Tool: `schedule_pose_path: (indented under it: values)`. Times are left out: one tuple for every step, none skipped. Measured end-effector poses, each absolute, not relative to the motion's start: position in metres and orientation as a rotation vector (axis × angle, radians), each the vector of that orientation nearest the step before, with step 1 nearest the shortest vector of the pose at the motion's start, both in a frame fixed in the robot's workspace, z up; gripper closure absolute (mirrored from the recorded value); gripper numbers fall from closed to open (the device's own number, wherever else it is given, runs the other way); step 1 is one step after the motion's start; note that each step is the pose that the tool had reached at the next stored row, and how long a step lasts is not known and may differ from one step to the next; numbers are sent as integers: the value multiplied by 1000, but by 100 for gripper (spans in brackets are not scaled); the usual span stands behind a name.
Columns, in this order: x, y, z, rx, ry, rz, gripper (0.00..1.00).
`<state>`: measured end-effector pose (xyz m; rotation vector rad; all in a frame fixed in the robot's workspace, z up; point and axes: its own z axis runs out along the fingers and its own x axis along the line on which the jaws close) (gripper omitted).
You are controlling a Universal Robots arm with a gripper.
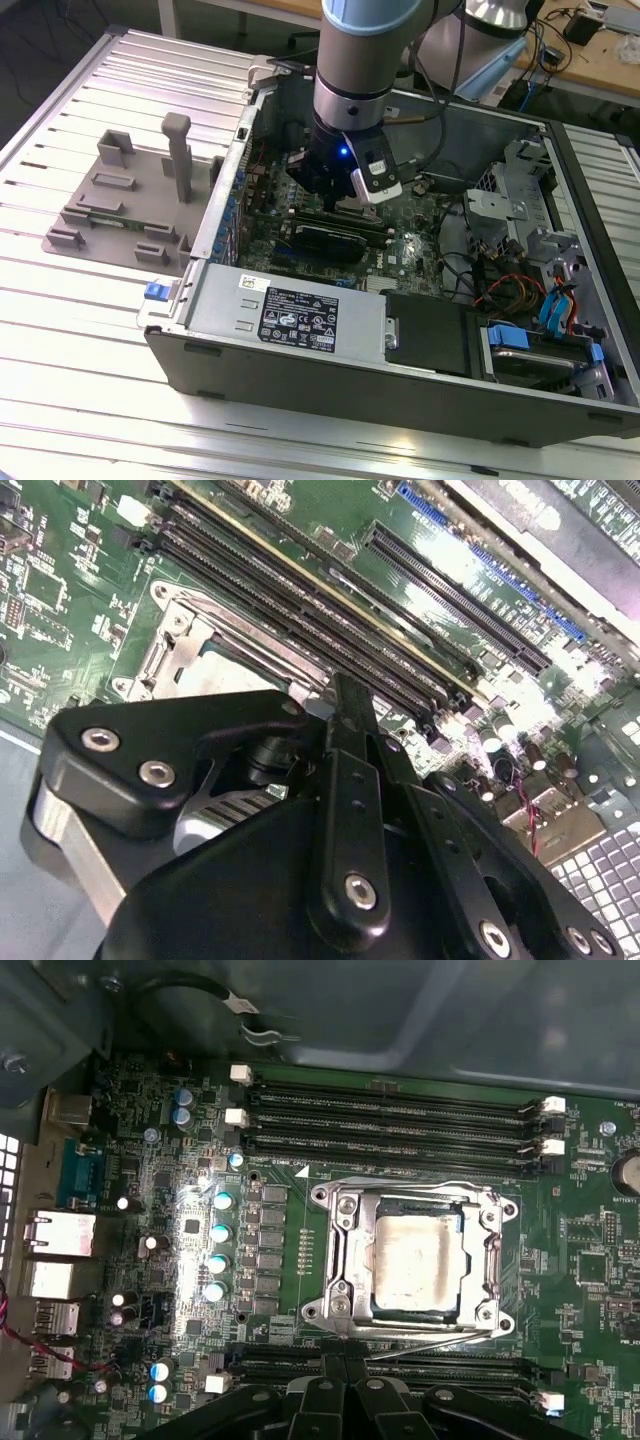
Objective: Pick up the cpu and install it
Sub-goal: 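Install the second cpu locking lever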
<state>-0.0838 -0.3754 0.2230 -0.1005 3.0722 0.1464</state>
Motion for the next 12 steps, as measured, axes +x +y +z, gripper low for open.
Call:
schedule_pose_path:
  values:
    - [-84, -377, 223, -100, 3072, 151, 89]
    - [-84, -379, 222, -100, 3072, 157, 89]
    - [-84, -380, 222, -99, 3071, 163, 89]
    - [-84, -384, 219, -98, 3069, 190, 89]
    - [-84, -384, 218, -97, 3068, 194, 89]
    - [-84, -384, 218, -97, 3069, 193, 89]
    - [-84, -384, 218, -97, 3069, 194, 89]
    - [-84, -384, 217, -97, 3068, 202, 89]
    - [-84, -384, 216, -97, 3067, 209, 89]
    - [-85, -384, 216, -97, 3067, 213, 89]
    - [-85, -384, 214, -96, 3066, 218, 89]
    - [-86, -384, 214, -95, 3066, 223, 89]
